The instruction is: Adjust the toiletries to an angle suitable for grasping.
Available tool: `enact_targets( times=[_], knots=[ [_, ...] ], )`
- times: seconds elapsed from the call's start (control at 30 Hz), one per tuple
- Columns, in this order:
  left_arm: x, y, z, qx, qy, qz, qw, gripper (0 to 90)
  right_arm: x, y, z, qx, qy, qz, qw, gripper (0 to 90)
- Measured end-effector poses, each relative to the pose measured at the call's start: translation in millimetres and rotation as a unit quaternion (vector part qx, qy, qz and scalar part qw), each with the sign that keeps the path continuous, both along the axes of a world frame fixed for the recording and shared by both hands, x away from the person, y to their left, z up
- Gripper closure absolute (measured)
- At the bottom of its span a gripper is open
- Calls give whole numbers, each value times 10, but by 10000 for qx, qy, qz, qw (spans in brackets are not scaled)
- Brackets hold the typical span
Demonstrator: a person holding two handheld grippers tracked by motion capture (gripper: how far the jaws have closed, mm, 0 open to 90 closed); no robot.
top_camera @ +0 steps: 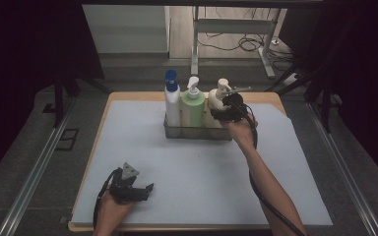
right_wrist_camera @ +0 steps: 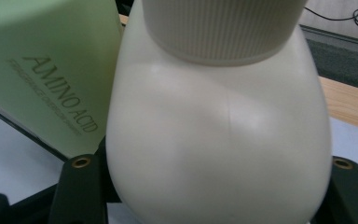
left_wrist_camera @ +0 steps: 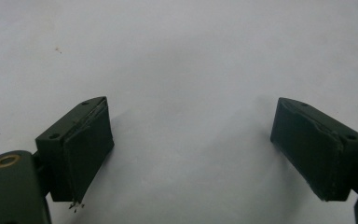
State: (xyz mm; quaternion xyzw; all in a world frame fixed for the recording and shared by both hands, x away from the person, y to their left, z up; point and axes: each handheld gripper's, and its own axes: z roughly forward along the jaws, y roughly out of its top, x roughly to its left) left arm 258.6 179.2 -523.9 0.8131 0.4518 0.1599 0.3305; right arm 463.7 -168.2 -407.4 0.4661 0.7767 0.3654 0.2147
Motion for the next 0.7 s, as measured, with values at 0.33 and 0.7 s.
enact_targets(
  times=[0.33, 0.7],
  knots=[
    [0, 0, 0, 0, -3, 1, 10000, 123, 21, -17, -27, 6, 26, 65, 10000, 359],
    [-1, 0, 0, 4, -1, 3, 10000, 123, -6, -60, -34, 36, -21, 193, 9998, 349]
  ],
)
